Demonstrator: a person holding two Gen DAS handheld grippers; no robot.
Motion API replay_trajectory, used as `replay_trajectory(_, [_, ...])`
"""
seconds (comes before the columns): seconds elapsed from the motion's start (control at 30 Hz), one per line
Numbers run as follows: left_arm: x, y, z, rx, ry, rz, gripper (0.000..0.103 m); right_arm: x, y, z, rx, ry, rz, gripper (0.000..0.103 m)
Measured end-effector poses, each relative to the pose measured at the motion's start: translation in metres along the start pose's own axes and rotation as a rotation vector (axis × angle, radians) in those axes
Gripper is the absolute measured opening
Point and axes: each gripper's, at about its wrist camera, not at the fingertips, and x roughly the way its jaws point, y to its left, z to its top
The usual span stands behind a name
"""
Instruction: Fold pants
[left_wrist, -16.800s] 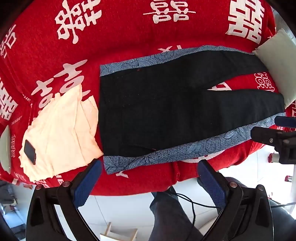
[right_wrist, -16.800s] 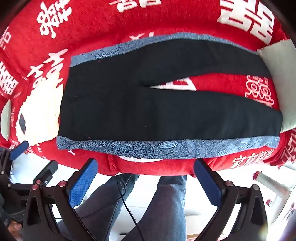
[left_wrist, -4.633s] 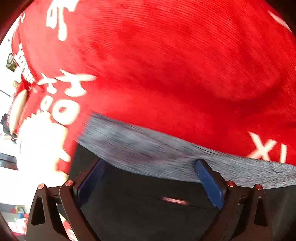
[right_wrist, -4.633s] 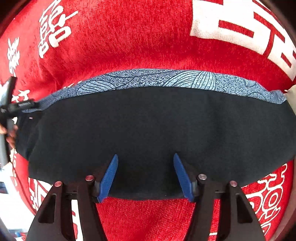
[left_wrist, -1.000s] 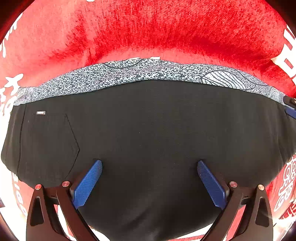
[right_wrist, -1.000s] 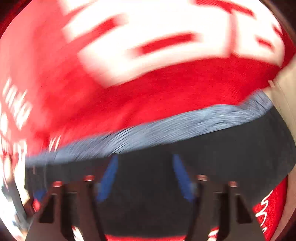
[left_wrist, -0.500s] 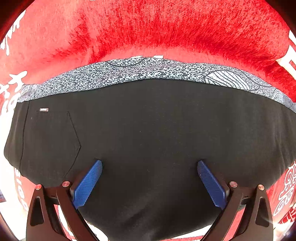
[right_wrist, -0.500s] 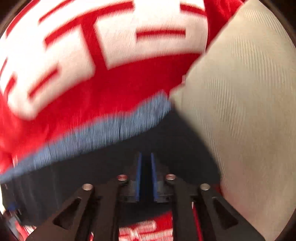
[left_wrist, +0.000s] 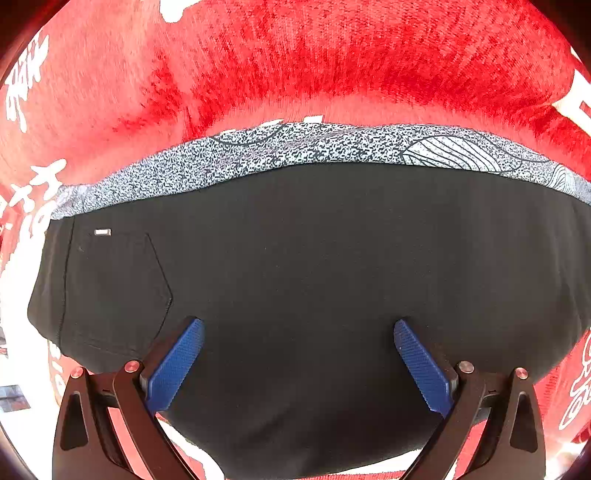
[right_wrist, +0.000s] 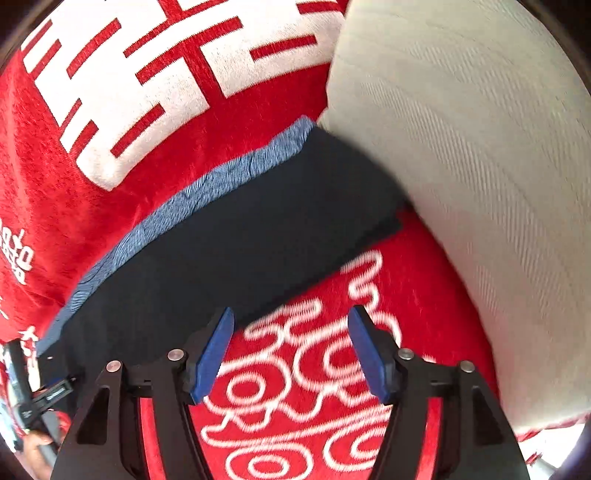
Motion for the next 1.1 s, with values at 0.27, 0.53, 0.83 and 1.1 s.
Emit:
replay_trajectory(0.27, [-0.009,-0.01,0.001,-0.001,-0.004,0.057,0.103,0.015,-0.022,-0.033,0.208,0.07,0.192,0.068])
replay_trajectory(0.53, [-0.053,-0.071,0.014,0.069,-0.029,-0.019,0.103,0.006,-0.051,-0.038,0.362,-0.033,0.369,0.069])
replay_trajectory(0.83, [-0.056,-0.195,0.029,0.15,-0.072,-0.11,0.103,0.033,-0.067,-0.033,0.549,-0.062,0.476,0.07])
replay_trajectory(1.1, [-0.034,-0.217,0.03,0.11,-0.016,-0.13,0.103,0.039,-0.068,-0.021,0.585,-0.117,0.514,0.071])
